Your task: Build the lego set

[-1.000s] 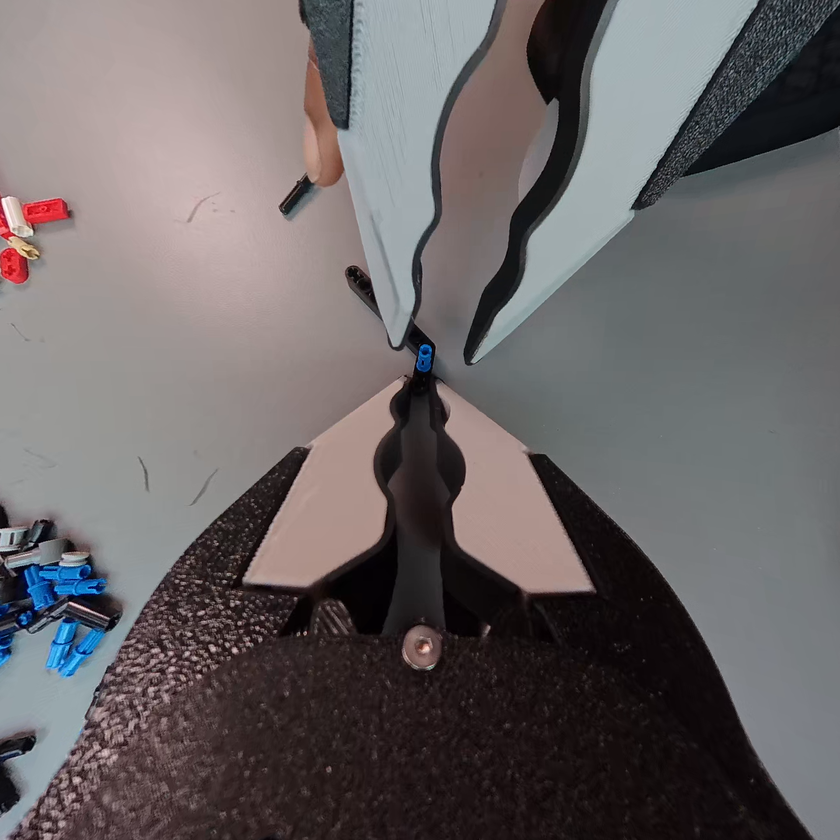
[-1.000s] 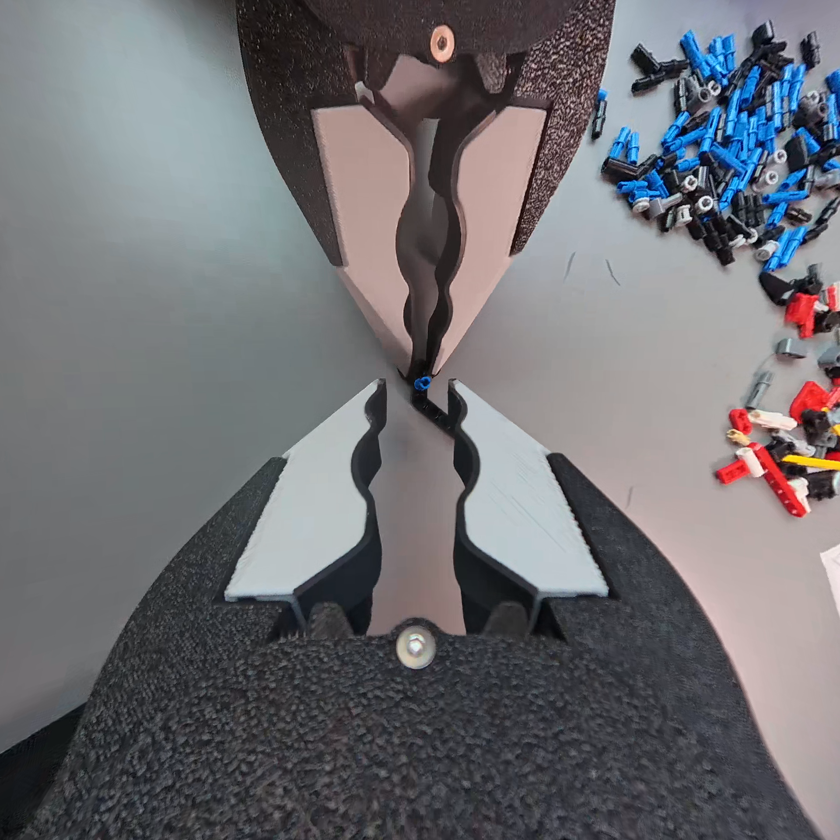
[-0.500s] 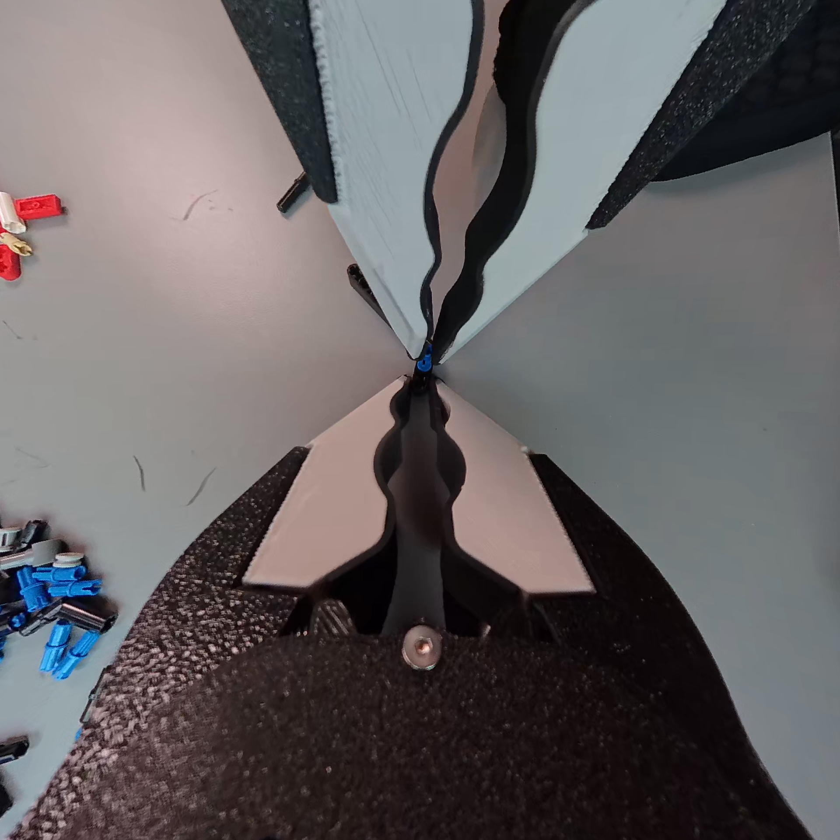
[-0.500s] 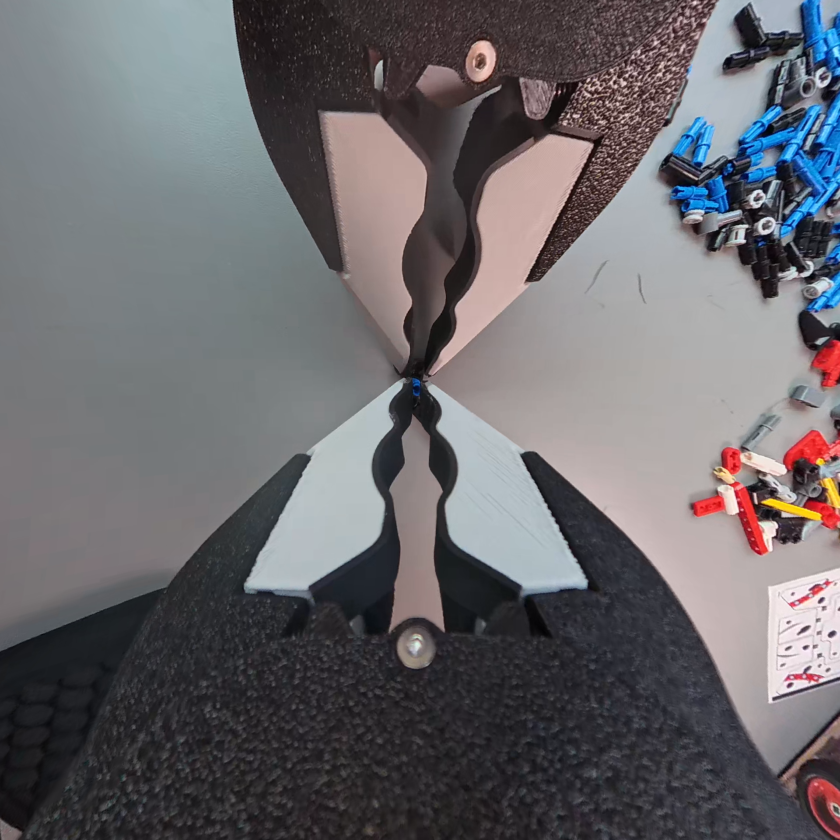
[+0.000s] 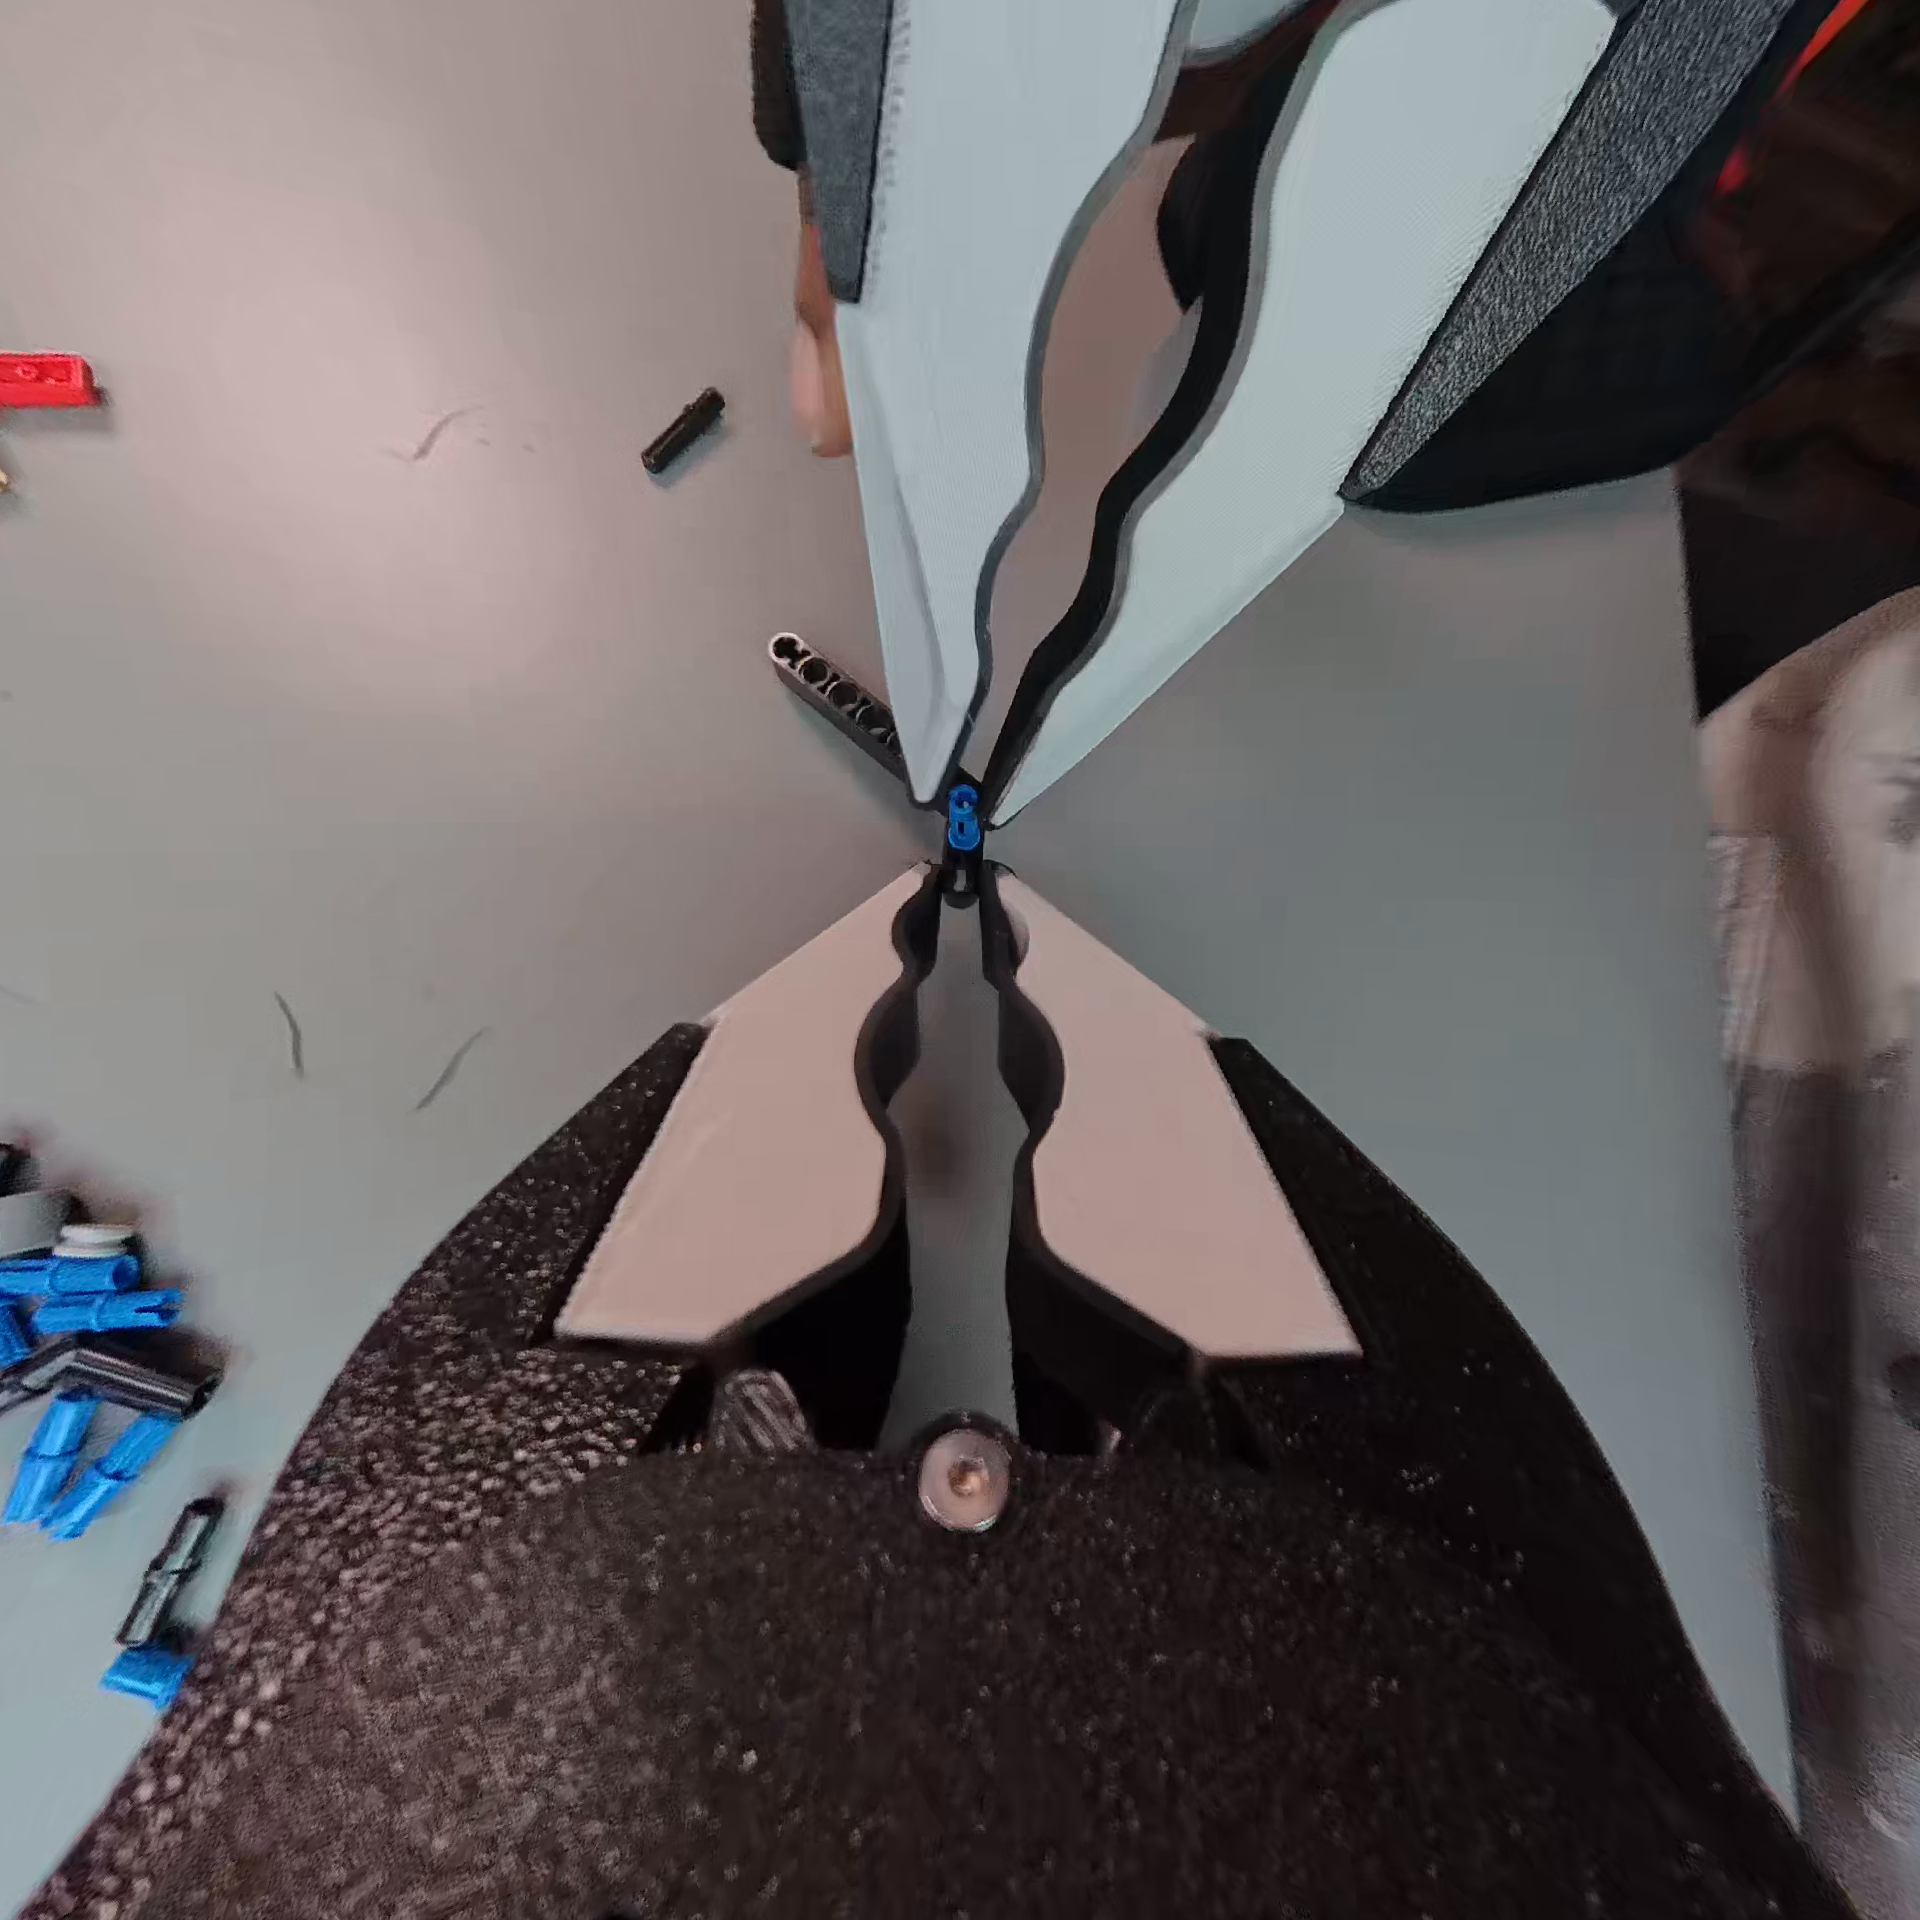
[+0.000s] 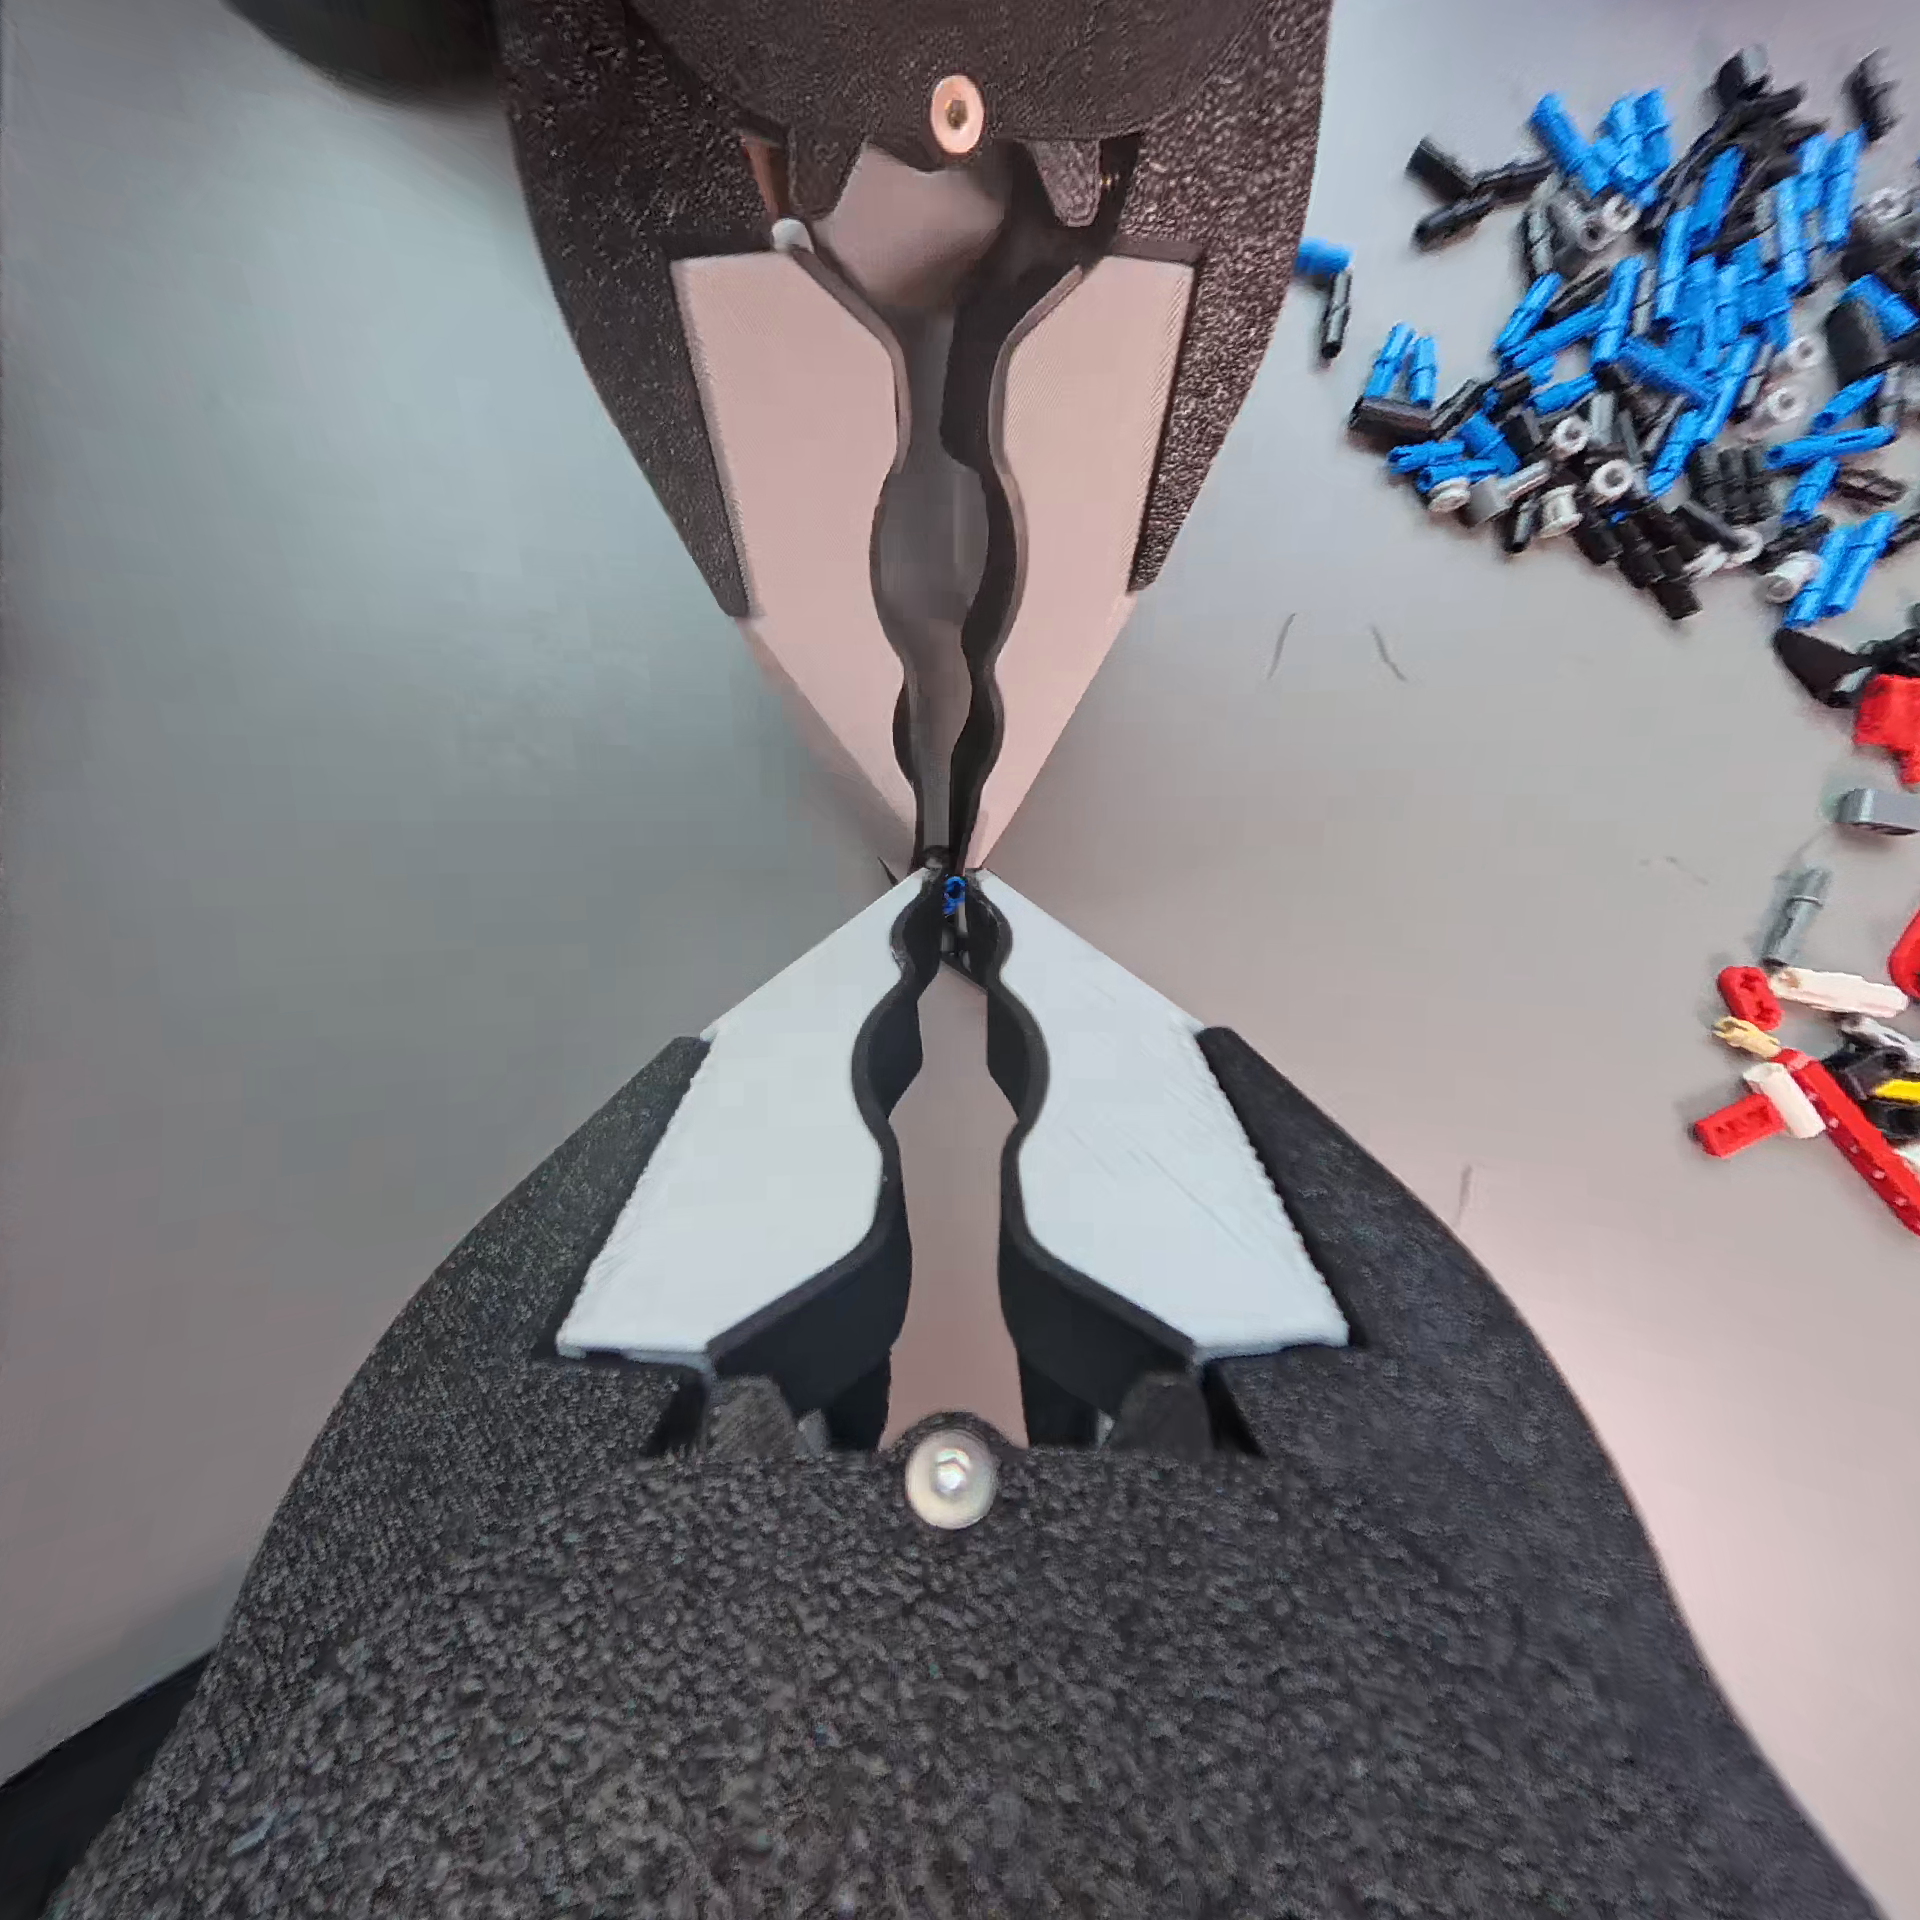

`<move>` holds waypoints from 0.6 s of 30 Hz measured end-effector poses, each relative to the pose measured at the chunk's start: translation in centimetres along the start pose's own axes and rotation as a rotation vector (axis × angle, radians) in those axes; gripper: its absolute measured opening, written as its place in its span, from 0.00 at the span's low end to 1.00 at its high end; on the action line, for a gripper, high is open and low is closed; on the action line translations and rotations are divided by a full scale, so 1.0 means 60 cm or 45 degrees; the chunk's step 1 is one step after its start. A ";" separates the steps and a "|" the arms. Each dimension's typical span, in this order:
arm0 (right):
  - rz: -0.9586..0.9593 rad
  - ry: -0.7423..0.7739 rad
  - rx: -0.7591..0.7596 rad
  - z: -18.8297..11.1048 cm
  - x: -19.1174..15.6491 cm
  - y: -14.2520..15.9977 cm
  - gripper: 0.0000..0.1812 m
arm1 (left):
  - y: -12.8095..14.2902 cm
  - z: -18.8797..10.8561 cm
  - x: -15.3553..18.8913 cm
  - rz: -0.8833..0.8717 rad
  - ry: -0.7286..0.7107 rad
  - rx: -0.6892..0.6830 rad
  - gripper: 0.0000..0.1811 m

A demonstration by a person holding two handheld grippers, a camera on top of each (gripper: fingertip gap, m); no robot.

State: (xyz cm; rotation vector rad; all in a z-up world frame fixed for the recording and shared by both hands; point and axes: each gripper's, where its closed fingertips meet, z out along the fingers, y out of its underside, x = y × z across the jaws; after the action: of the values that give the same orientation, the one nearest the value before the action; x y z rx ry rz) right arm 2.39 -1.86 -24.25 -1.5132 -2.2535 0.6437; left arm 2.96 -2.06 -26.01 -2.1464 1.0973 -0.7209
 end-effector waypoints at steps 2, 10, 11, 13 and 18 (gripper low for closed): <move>0.015 0.071 0.184 -0.024 0.014 -0.022 0.10 | -0.019 -0.024 0.008 -0.131 0.134 0.105 0.03; -0.372 0.385 0.343 -0.070 -0.007 -0.049 0.28 | -0.065 -0.090 0.051 -0.463 0.652 0.356 0.03; -0.425 0.407 0.330 -0.068 -0.011 -0.052 0.28 | -0.066 -0.091 0.057 -0.476 0.691 0.358 0.03; -0.520 0.422 0.302 -0.064 -0.020 -0.058 0.28 | -0.067 -0.091 0.068 -0.493 0.751 0.350 0.03; -0.633 0.373 0.296 -0.060 -0.038 -0.075 0.16 | -0.067 -0.094 0.082 -0.505 0.822 0.343 0.03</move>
State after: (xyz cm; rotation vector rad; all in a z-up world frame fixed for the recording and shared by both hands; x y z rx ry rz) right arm 1.66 -4.84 -18.85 -0.8272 -2.1181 0.4744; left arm 3.57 -5.87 -18.42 -1.9529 0.7967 -1.7265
